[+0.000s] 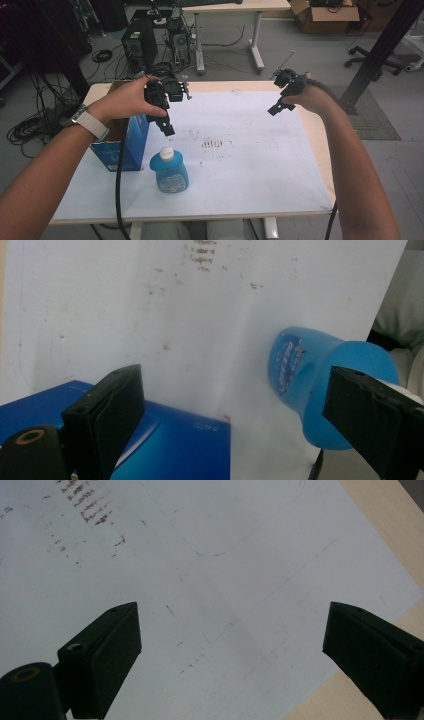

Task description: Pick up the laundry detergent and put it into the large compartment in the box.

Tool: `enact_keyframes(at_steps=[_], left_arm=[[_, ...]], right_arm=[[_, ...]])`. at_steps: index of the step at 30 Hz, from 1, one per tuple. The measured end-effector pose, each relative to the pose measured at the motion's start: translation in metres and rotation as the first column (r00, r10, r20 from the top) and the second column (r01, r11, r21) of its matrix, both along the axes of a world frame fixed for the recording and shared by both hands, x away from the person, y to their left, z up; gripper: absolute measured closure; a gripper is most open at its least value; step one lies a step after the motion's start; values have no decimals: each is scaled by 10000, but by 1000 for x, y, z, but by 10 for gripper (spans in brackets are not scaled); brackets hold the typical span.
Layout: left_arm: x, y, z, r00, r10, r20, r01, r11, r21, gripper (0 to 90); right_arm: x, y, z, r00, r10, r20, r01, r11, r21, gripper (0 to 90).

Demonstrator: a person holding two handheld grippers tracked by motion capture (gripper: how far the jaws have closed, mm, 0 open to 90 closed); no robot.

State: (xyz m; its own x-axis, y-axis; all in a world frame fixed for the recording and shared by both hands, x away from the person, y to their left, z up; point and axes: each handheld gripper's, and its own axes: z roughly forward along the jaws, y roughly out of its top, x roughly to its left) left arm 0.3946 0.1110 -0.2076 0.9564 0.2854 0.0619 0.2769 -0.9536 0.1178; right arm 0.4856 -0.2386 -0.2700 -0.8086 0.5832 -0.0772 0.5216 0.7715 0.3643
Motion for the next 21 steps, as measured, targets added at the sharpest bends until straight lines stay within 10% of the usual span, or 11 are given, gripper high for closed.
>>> enact_keyframes(at_steps=[21], left_arm=[[-38,-1,45,10000,18,14,-17,9967,-815,79]], right_arm=[[-13,-1,8,9998,14,216,-15,10000,55,86]])
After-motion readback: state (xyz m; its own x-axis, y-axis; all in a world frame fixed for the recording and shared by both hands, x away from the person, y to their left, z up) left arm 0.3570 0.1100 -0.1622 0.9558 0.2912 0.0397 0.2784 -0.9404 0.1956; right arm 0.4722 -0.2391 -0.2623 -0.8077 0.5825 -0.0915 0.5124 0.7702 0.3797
